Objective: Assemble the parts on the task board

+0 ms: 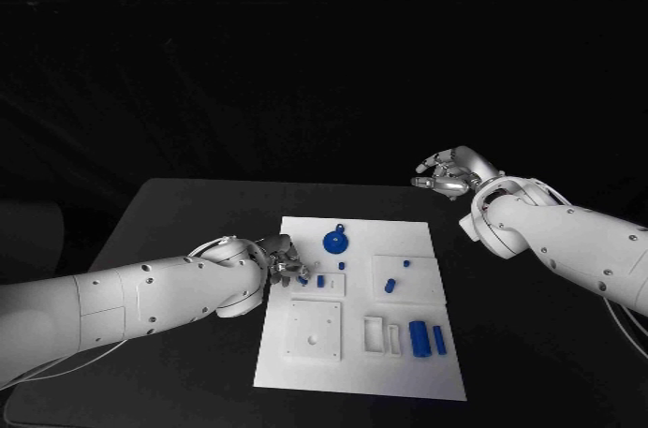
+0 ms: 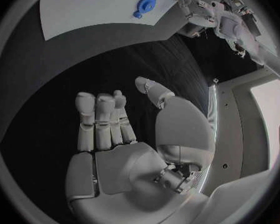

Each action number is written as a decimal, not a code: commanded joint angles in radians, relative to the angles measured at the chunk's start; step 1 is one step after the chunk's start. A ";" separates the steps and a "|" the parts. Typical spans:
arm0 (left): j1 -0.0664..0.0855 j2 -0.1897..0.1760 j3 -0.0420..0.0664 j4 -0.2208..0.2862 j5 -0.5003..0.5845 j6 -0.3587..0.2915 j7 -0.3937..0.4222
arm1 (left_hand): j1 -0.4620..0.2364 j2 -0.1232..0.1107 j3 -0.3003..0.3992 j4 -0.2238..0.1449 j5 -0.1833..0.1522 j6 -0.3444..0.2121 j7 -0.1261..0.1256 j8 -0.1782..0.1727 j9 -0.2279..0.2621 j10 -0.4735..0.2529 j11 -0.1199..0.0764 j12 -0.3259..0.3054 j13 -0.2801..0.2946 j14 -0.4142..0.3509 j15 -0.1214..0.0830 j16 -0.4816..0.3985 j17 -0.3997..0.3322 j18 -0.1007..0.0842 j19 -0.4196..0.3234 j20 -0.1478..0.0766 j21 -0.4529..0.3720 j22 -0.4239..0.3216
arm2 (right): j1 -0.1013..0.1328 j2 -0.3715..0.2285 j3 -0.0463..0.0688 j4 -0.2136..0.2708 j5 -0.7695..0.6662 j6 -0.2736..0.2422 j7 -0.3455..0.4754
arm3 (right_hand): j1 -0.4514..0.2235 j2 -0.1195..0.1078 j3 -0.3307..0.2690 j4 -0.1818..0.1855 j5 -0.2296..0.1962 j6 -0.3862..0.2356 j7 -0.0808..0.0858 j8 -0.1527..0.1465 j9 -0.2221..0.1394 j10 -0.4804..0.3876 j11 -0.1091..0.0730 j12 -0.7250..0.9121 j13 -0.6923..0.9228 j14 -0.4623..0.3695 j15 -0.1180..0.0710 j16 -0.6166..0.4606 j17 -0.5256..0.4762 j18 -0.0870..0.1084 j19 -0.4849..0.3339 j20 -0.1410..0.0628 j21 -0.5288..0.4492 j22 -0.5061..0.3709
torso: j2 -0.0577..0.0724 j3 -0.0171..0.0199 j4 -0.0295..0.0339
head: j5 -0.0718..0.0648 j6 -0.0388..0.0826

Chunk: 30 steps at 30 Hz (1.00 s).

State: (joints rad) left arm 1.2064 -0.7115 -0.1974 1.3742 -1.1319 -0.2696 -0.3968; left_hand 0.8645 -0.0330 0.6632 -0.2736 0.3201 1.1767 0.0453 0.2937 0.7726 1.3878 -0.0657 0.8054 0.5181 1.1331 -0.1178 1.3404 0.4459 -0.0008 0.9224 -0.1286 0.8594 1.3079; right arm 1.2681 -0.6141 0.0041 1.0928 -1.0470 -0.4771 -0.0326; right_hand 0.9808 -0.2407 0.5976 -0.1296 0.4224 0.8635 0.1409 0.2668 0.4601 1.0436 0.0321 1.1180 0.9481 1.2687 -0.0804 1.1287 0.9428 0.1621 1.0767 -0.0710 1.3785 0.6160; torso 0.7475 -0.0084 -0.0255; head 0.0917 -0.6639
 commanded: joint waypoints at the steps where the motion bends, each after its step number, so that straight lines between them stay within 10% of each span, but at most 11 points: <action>1: -0.004 0.004 -0.001 0.000 -0.014 0.006 0.000 | 0.006 0.010 0.006 0.001 0.007 0.049 -0.043 0.076 0.002 0.030 -0.036 0.005 0.002 0.040 -0.046 0.004 0.001 0.006 0.008 -0.113 0.002 0.020 | -0.002 0.001 0.000 -0.001 0.008 0.021 0.003 | -0.007 0.008 -0.004 -0.001 0.004 0.000 0.005 0.000 0.001 -0.007 -0.001 0.004 -0.001 0.007 0.001 -0.004 0.002 0.100 0.001 -0.005 -0.005 0.002 | 0.001 0.0002 0.0003 | 0.000 -0.002; 30: -0.005 0.001 -0.002 0.000 -0.023 0.016 -0.005 | 0.007 0.011 0.006 -0.001 0.008 0.050 -0.044 0.077 0.001 0.030 -0.037 0.007 0.005 0.042 -0.047 0.005 0.001 0.006 0.010 -0.115 0.004 0.020 | -0.008 0.006 0.000 -0.012 0.006 0.024 -0.003 | -0.007 0.012 -0.004 -0.001 0.004 0.000 0.005 0.000 0.001 -0.008 0.000 0.005 -0.003 0.007 0.001 -0.004 0.002 0.100 0.002 -0.005 -0.006 0.003 | -0.001 0.0008 -0.0001 | 0.016 -0.007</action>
State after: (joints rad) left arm 1.2055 -0.7110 -0.1975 1.3731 -1.1468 -0.2668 -0.3965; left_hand 0.8645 -0.0330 0.6624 -0.2758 0.3239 1.1789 0.0438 0.2996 0.7718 1.3922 -0.0683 0.8092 0.5218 1.1393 -0.1242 1.3404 0.4464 -0.0007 0.9223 -0.1285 0.8594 1.3075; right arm 1.2602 -0.6092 0.0040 1.0802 -1.0385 -0.4665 -0.0367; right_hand 0.9769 -0.2368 0.5977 -0.1296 0.4222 0.8620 0.1387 0.2668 0.4597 1.0436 0.0321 1.1180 0.9464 1.2680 -0.0797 1.1287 0.9435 0.1621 1.0769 -0.0678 1.3786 0.6176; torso 0.7469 -0.0076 -0.0255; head 0.1070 -0.6711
